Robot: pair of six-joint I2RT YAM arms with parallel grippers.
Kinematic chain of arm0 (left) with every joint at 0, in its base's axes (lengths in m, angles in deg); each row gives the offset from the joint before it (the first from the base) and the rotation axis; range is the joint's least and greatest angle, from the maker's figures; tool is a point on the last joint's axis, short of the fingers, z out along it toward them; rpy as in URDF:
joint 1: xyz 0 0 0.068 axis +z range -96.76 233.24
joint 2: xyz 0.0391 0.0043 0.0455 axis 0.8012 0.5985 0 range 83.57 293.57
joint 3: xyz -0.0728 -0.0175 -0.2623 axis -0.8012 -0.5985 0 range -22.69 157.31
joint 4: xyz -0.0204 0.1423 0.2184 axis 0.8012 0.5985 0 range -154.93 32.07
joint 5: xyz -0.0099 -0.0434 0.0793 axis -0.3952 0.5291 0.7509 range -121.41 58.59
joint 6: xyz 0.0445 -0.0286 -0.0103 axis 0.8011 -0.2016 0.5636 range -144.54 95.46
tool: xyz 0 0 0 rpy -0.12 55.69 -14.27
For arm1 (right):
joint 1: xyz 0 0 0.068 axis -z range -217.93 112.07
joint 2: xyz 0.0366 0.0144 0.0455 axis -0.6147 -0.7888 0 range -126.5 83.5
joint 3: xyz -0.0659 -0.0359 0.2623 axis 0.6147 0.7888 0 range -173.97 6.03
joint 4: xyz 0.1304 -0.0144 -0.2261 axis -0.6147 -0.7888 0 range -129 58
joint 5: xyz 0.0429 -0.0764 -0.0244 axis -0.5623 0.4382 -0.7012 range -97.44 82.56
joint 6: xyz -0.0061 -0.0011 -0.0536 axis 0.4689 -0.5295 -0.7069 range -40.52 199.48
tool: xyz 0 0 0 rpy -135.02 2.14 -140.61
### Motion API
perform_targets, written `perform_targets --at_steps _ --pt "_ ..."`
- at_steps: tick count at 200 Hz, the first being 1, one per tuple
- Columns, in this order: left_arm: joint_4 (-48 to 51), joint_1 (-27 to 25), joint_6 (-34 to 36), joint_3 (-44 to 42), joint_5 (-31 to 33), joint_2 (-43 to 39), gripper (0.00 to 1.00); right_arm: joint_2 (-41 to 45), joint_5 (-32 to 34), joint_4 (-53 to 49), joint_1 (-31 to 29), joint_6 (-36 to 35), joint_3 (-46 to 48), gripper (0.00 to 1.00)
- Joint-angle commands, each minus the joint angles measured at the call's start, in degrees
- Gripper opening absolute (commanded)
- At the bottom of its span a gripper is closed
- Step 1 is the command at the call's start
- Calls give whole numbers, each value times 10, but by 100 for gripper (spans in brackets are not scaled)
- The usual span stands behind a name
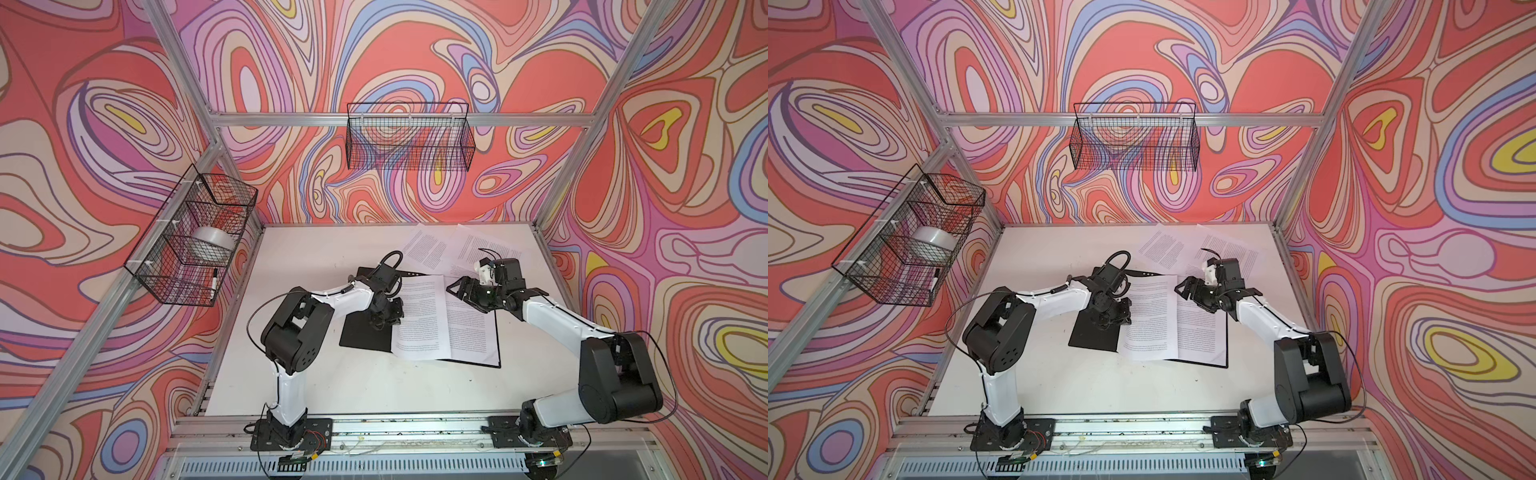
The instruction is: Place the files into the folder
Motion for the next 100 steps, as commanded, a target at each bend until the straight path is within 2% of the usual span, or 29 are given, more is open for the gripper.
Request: perform_targets --at_steps 1,57,100 --pt "-15 -1 -7 -12 -9 -1 0 -21 -19 -7 -10 -10 14 83" --pt "-21 -1 -9 -15 -17 7 0 -68 -47 42 -34 12 27 71" --pt "-36 -1 -14 -29 -21 11 0 -79 -60 57 -39 24 28 52"
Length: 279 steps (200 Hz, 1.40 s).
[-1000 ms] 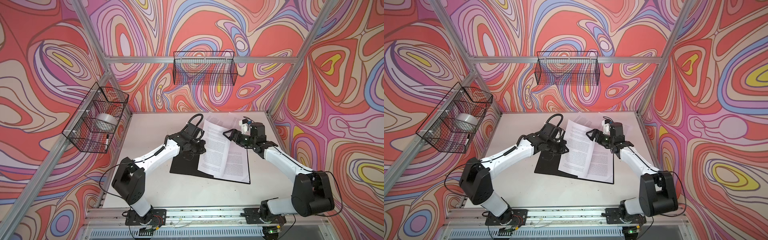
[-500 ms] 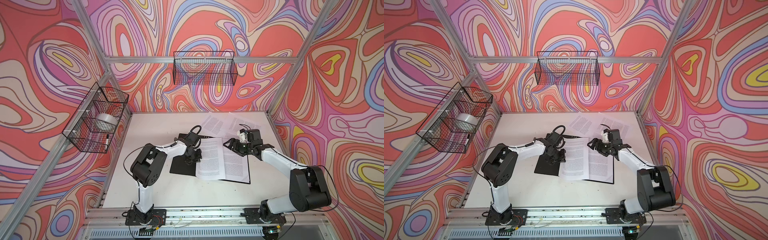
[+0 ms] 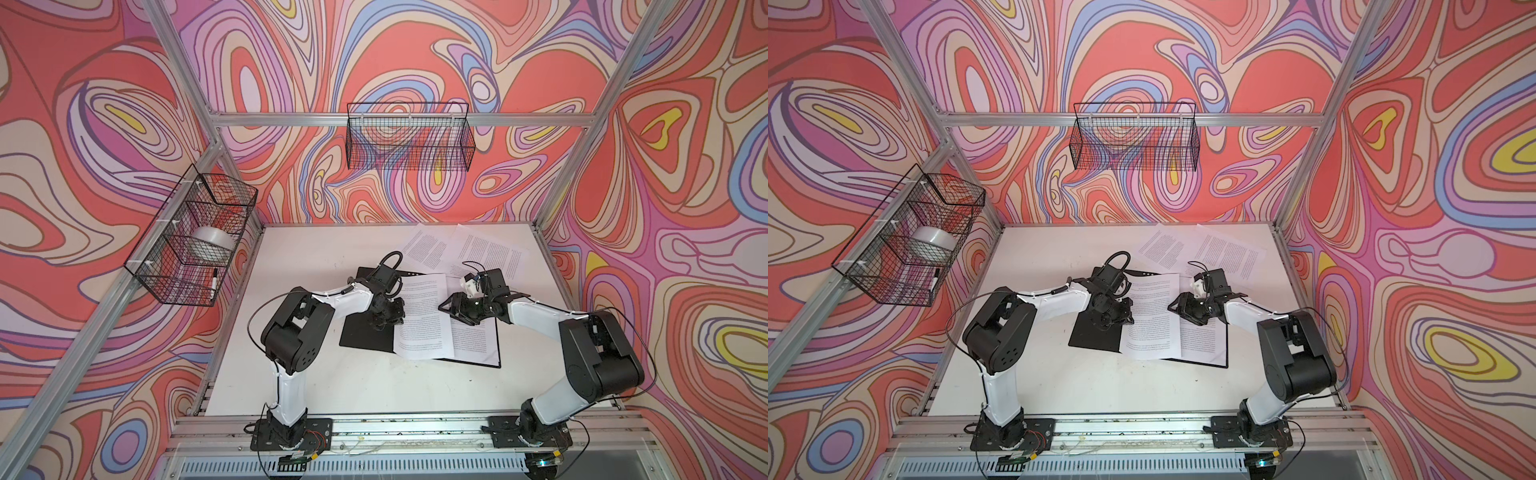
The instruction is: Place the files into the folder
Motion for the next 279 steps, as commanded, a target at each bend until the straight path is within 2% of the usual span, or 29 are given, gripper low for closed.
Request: perform_targets --at_steps 1,18,65,108,169,264,279 --pt "-2 -1 -8 -14 -1 11 0 -7 -14 23 -4 9 2 52" --pt "-8 -1 -12 -16 -3 13 0 -10 -19 25 -4 11 2 46" --pt "-12 -1 -12 -15 -7 16 0 -13 -28 36 -4 20 4 36" --pt "-26 -1 -18 -23 -16 18 0 -27 -24 46 -4 25 7 35" --pt "-32 -1 -20 -30 -16 14 0 -35 -29 56 -5 34 8 27" --pt "-29 -1 -16 -23 -21 11 0 -15 -29 42 -6 36 10 0" --pt "-26 0 -11 -21 -22 5 1 -8 -31 34 -6 35 6 0"
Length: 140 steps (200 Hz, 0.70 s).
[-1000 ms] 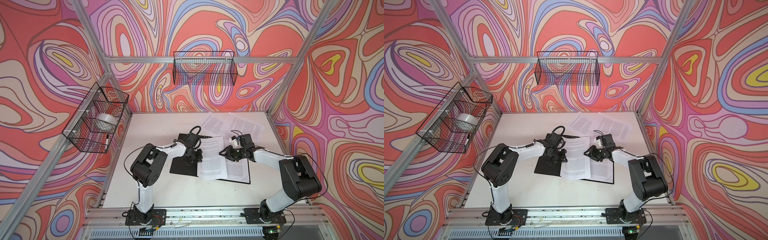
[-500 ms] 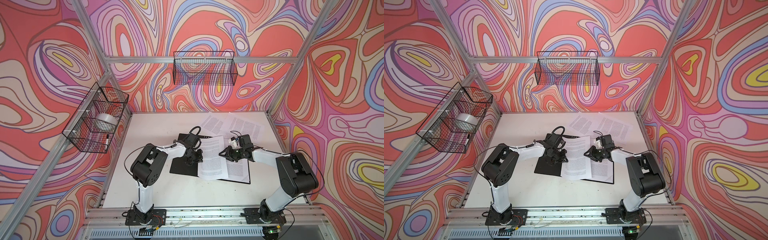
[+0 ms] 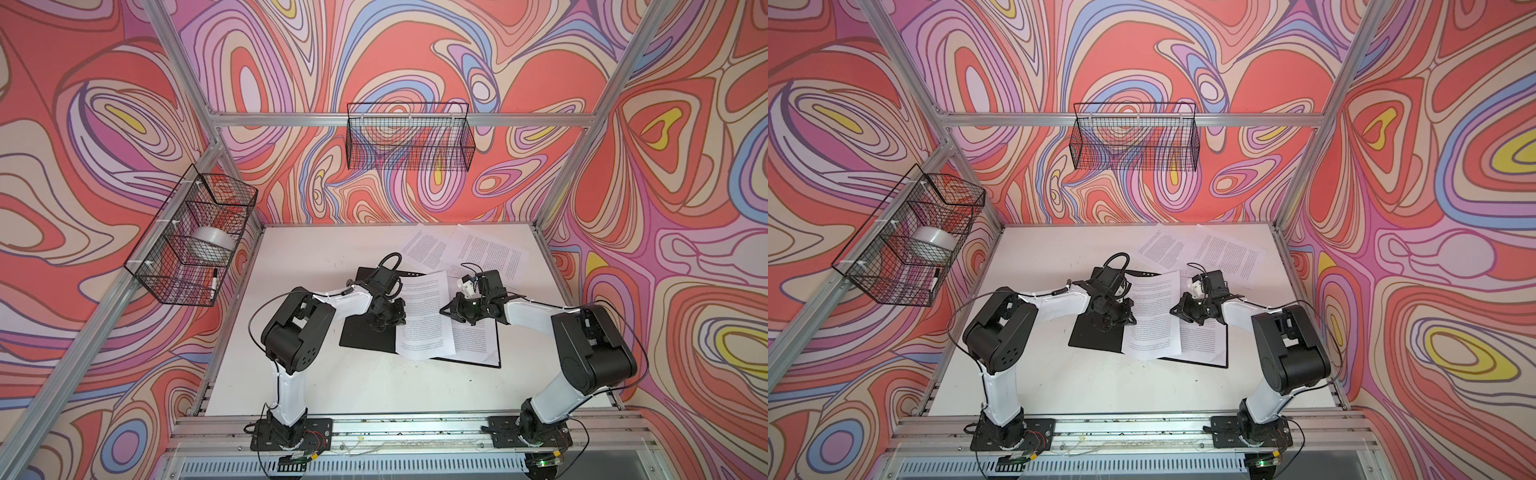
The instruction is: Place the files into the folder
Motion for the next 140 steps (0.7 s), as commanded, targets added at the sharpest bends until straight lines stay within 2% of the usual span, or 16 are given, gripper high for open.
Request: perform_targets --at_steps 1,32,47,60,69,77,131,140 --pt "14 0 4 -4 3 3 1 21 -4 -15 -3 -2 -1 0" --pt "33 2 29 9 11 -24 27 42 1 -49 -3 -15 -15 0" --pt "49 2 45 24 10 -37 42 53 1 -68 -4 -24 -21 0" --pt "66 2 59 38 13 -51 59 66 4 -88 -4 -30 -27 0" --pt "79 2 72 47 15 -62 67 75 11 -104 -3 -36 -30 0" --pt "92 2 84 57 15 -71 72 83 16 -119 -4 -43 -33 0" --pt "165 16 156 115 -16 -129 89 126 55 -203 -2 -64 -63 0" --pt "172 21 161 122 -25 -141 95 131 64 -218 -2 -67 -67 0"
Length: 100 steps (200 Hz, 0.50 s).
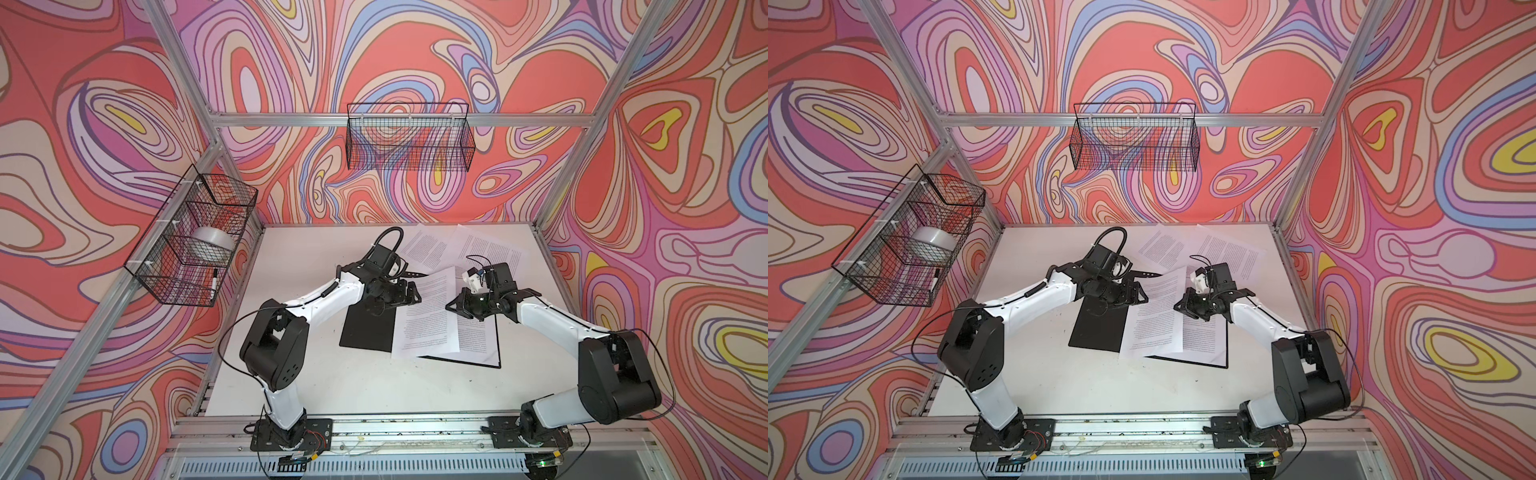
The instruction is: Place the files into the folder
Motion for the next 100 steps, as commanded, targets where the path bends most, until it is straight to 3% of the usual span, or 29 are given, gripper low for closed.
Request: perform_targets --at_steps 1,7,44,100 --pt "59 12 42 22 -21 -36 96 23 33 -59 -2 -22 -21 0" --pt "62 14 46 26 -27 -45 100 26 37 -68 -1 -25 -25 0" --pt "87 15 79 48 -47 -91 100 39 66 -123 7 -44 -50 0" --pt "51 15 130 -31 -65 -169 100 46 129 -213 47 -92 -93 0"
